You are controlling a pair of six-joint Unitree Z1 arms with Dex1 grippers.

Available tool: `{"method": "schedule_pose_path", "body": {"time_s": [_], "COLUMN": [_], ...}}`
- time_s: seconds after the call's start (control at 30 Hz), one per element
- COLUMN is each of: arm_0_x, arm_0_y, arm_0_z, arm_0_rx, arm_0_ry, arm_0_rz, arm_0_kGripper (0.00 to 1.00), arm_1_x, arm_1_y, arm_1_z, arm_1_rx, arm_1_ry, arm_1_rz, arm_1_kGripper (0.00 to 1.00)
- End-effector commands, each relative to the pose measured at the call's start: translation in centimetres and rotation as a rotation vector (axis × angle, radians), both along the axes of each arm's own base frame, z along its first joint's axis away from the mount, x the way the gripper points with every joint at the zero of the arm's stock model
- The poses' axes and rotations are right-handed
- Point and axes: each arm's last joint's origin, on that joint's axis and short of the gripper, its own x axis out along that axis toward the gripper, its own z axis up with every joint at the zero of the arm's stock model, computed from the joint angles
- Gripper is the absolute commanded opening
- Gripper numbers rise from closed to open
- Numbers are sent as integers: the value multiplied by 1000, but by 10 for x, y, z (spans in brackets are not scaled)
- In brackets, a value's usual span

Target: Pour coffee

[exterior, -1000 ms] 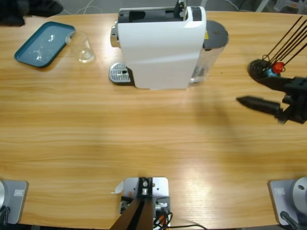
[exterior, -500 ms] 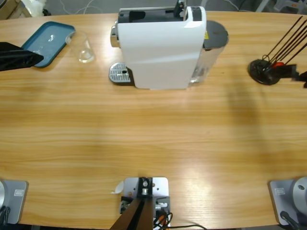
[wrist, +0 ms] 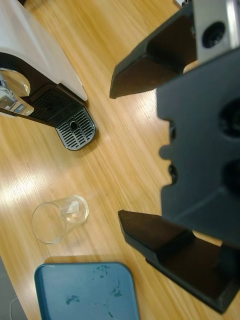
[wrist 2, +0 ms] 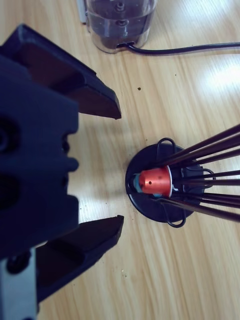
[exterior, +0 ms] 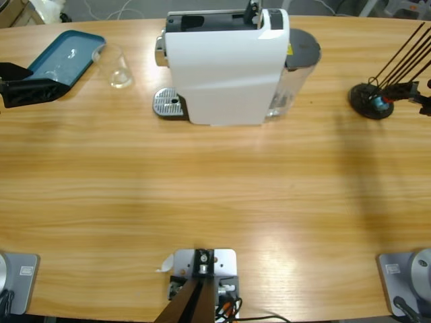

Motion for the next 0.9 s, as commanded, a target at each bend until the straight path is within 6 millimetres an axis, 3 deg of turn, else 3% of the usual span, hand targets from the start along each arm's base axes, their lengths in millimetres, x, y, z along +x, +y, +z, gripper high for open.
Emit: {"method": "schedule_pose_path", "body": {"time_s": [0.03,0.33,0.63,0.9], "arm_0_x": [7,9,11,11], "arm_0_y": [-6,-8,-9,-9], "arm_0_z": [-19,-22,-24,-24], "arm_0_rx": [49,53,55,55], "arm_0_ry": [45,59,68,67], "arm_0_rz": [-6,-11,-16,-16], "arm_0_kGripper": [968,968,968,968], "arm_1_x": [17,26,32,39], "arm_1_y": [-3,-7,-9,-10], "arm_1_z": [-28,-35,-39,-45], "arm_1_rx": [-20,-47,-53,-49], "arm_1_ry": [79,85,93,108], "arm_1_rz": [-35,-64,-83,-84], "arm_1_kGripper": [844,841,712,711]}}
